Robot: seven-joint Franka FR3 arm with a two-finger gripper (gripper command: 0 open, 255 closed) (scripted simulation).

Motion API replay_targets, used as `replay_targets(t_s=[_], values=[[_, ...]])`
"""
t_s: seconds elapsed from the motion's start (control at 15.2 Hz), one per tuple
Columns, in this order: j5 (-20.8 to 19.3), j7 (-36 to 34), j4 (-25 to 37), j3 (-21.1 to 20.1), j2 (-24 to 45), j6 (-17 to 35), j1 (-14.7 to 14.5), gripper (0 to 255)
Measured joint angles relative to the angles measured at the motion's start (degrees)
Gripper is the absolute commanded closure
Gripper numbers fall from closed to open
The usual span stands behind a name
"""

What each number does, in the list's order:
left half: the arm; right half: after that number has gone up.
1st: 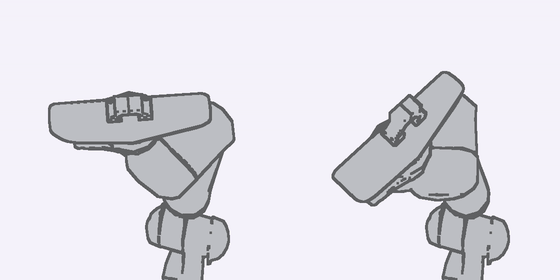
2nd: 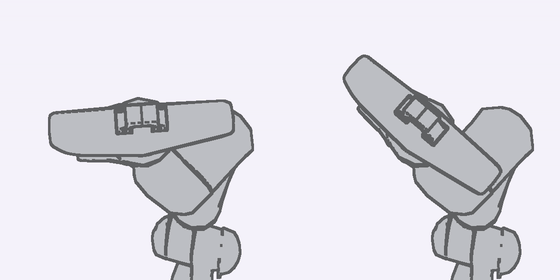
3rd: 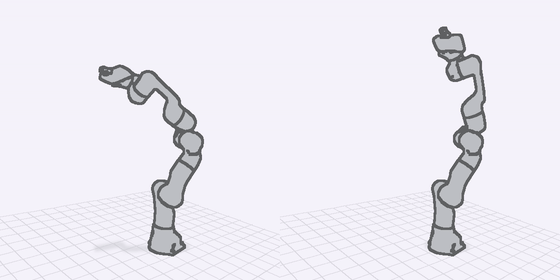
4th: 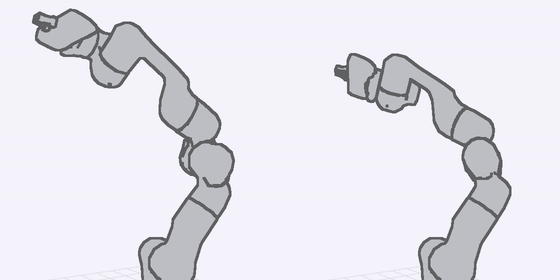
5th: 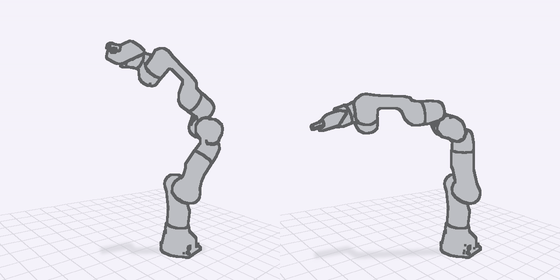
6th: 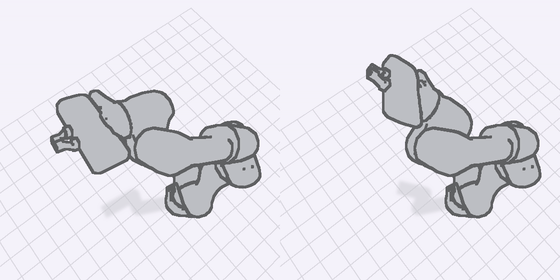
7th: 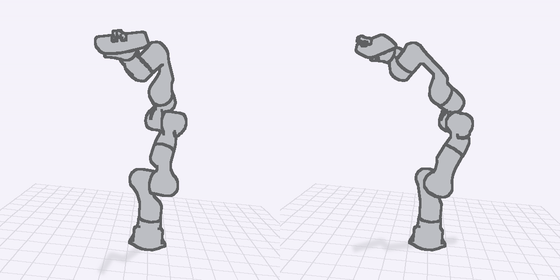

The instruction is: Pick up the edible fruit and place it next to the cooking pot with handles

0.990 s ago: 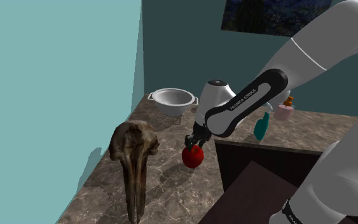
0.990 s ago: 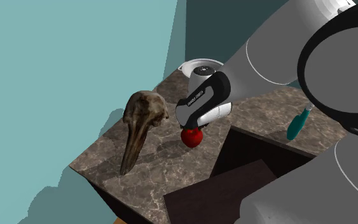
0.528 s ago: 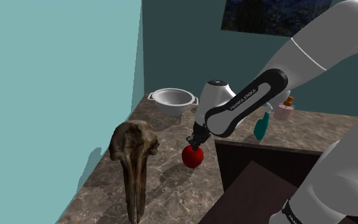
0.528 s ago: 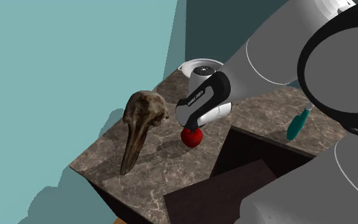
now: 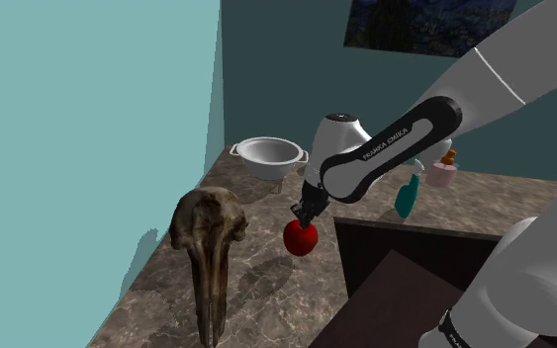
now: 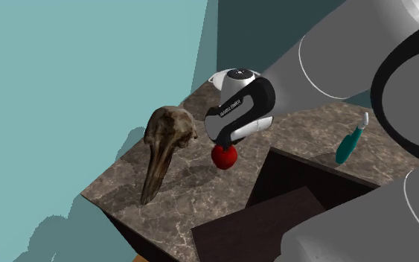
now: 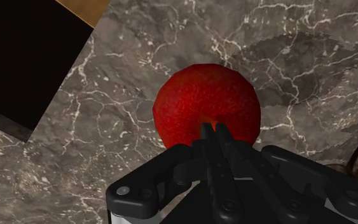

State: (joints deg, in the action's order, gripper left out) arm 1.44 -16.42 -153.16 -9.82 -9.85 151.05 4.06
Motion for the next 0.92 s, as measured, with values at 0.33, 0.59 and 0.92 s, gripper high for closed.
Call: replay_targets(t_s=[0.33,0.59,0.92], values=[[0.8,0.7,1.2,0.4,-3.5,-4.6,-0.3,255],[1.3,1.1,2.2,0.6,-6.4,-8.6,-0.5,255],[1.5,1.3,4.2,0.8,-8.9,-13.0,-0.7,255]])
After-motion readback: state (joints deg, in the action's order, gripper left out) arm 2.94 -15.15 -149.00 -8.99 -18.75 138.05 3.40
